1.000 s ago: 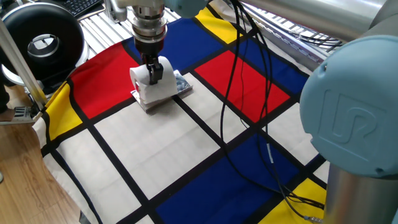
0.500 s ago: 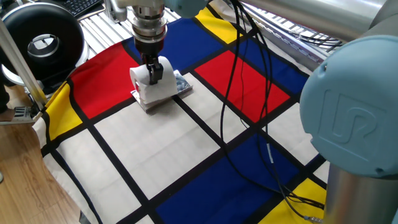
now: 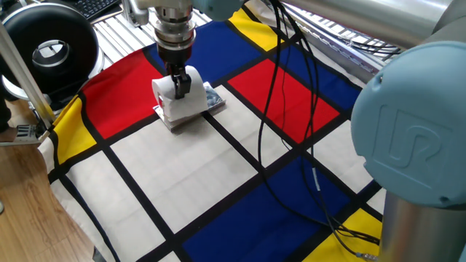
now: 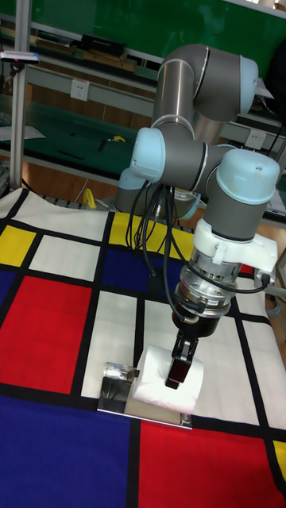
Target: Put the toilet paper on its holder
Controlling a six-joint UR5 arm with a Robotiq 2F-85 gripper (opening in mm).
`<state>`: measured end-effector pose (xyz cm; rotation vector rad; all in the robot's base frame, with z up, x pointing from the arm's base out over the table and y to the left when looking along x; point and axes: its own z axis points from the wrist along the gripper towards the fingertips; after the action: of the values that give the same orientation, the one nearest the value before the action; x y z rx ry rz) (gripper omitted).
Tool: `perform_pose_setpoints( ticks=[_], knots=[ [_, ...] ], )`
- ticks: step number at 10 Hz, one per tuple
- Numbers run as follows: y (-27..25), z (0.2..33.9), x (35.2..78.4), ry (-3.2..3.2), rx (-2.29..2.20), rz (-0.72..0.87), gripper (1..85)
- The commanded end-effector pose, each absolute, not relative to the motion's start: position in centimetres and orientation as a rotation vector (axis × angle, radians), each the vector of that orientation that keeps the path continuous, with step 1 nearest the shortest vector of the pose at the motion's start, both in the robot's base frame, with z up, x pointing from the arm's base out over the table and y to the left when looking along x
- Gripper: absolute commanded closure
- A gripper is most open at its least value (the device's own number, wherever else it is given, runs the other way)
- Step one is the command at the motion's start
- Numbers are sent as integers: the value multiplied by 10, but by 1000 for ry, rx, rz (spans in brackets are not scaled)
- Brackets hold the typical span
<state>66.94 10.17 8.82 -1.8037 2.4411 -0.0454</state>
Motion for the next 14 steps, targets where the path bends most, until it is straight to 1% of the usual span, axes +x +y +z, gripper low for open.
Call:
perform_pose_setpoints(
  ticks=[1, 3, 4, 5, 6, 7, 11, 12, 14],
  knots=[
    [105, 88, 672, 2440, -1792, -31, 723],
    [106, 85, 675, 2434, -1796, -34, 723],
    [107, 84, 676, 2432, -1797, -30, 700],
    [107, 83, 676, 2435, -1796, -30, 697],
    [107, 83, 676, 2437, -1799, -30, 610],
    [109, 83, 676, 2436, -1800, -21, 587],
    [109, 83, 677, 2438, -1799, -17, 593],
    [111, 83, 676, 2443, -1794, -5, 577],
    [112, 84, 674, 2447, -1790, 9, 570]
  ],
)
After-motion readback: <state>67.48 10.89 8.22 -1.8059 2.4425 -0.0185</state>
